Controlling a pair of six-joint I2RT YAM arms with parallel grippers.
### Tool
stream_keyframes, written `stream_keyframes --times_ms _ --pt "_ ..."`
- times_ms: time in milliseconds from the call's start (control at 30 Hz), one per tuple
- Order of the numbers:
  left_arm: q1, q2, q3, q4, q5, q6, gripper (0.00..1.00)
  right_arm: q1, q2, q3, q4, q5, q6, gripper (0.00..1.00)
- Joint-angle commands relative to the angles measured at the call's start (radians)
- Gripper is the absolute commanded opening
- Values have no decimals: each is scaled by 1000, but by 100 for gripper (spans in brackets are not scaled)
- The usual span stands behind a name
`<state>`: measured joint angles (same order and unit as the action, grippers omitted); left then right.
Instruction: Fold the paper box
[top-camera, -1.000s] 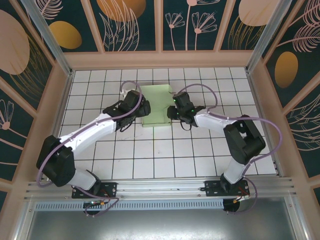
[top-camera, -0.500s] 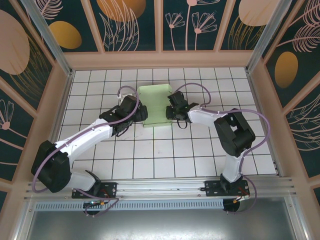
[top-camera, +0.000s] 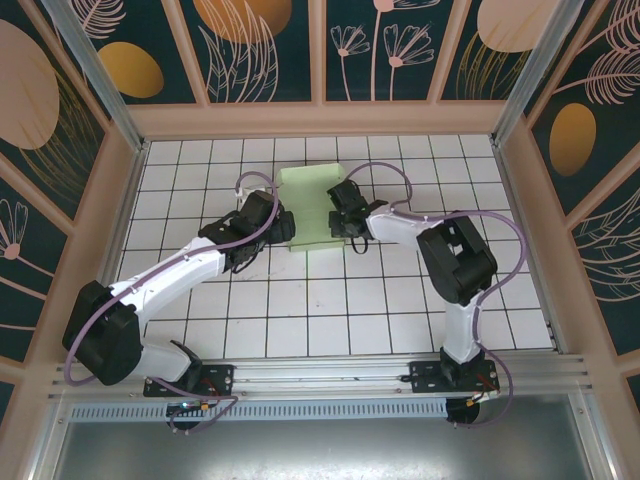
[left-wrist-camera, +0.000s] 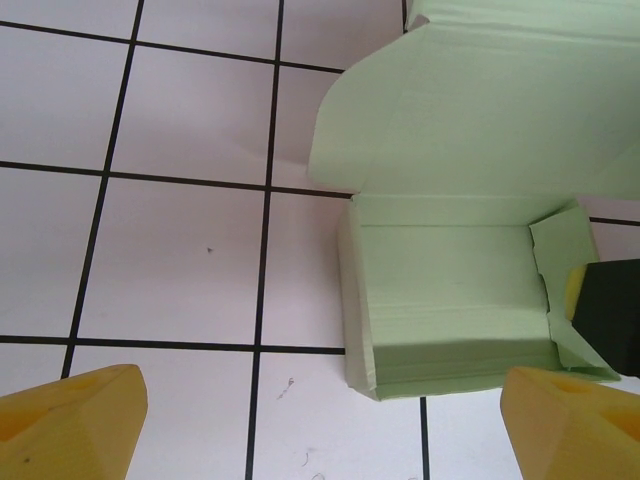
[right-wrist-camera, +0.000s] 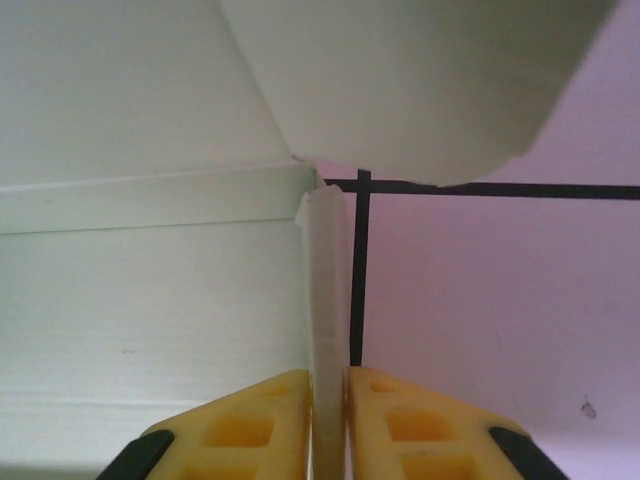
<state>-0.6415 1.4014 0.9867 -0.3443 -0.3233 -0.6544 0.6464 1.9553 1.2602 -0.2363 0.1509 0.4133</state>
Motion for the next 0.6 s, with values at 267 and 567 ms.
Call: stream_keyframes --times_ms 267,567 --pt "6 -17 -8 -17 -33 24 91 56 94 110 -169 211 -52 0" --pt "6 -31 -8 -24 -45 21 91 79 160 169 -268 316 -67 6"
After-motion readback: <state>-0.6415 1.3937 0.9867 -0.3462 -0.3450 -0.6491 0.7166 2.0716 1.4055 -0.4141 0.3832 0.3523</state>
